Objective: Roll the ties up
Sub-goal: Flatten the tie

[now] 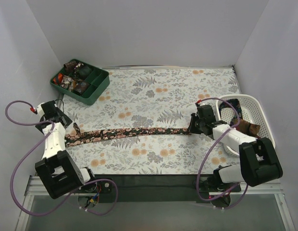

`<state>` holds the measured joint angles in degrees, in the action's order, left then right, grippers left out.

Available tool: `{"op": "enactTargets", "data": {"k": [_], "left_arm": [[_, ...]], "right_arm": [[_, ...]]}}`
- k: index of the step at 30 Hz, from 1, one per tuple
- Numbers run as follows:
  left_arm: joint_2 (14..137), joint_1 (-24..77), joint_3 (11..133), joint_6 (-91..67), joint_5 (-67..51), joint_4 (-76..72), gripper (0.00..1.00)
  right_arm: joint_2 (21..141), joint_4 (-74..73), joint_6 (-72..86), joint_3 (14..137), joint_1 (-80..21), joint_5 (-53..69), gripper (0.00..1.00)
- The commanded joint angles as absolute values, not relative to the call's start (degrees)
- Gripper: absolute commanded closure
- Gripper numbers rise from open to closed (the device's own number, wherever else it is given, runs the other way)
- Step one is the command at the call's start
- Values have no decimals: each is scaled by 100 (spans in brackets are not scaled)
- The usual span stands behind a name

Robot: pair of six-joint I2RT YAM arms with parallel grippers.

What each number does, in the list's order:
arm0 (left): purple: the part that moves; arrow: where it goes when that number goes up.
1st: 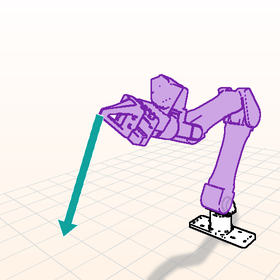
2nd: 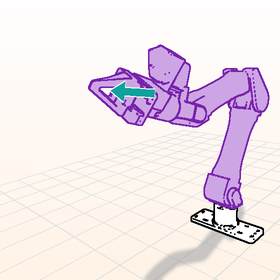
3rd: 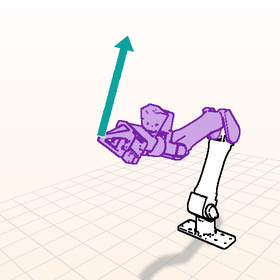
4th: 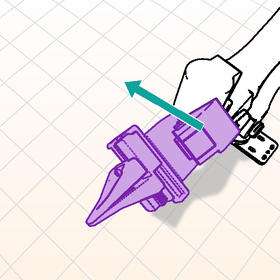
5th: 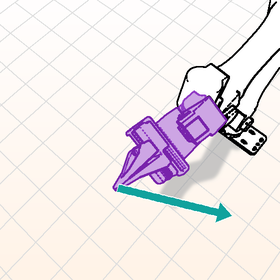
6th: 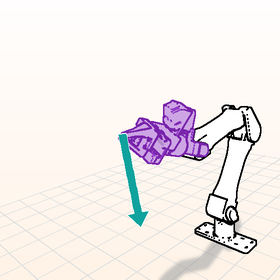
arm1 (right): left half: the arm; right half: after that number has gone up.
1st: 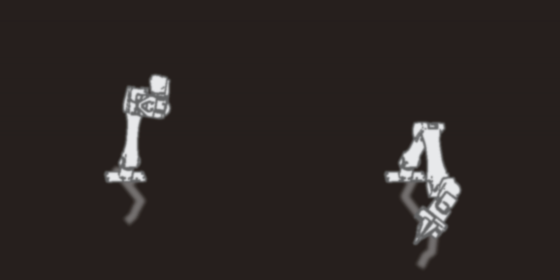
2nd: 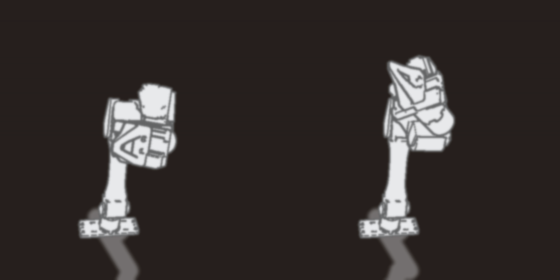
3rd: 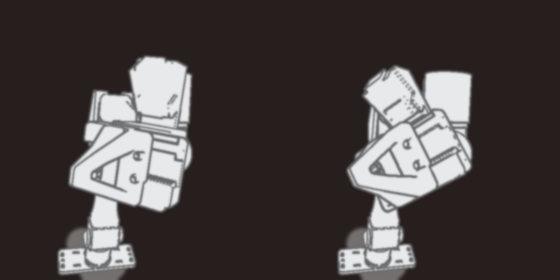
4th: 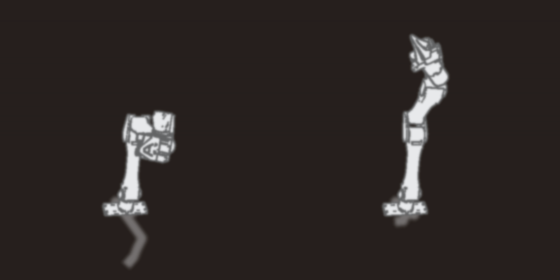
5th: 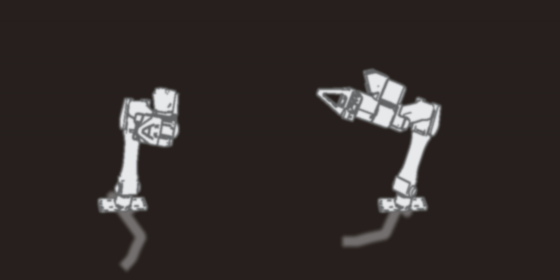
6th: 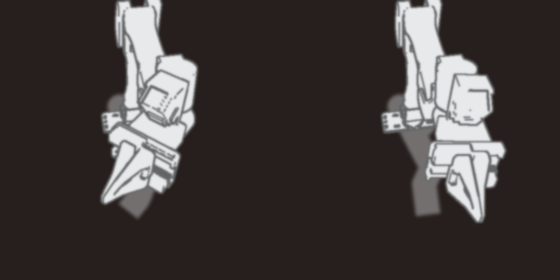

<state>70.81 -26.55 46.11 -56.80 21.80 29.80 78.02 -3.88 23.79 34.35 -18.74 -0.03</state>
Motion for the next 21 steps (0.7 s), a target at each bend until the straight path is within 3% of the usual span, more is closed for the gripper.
{"op": "enactTargets", "data": {"k": [1,6,14,18,21], "left_arm": [[6874,-2602,5027,-5653,1258,3023,25],[6829,-2277,4826,-5537,239,3024,19],[6846,-1777,4360,-5352,500,2909,18],[7180,-1556,4359,-5545,1028,2970,26],[7409,-1556,4298,-5677,1344,2979,46]], "right_arm": [[7427,-817,2242,3691,-1846,-219,82],[7286,-1010,2162,3902,-1846,-264,81],[7558,-1046,2144,3920,-1854,-44,79],[7681,-941,2136,3867,-1854,140,79],[7699,-862,2118,3824,-1854,228,79]]}}
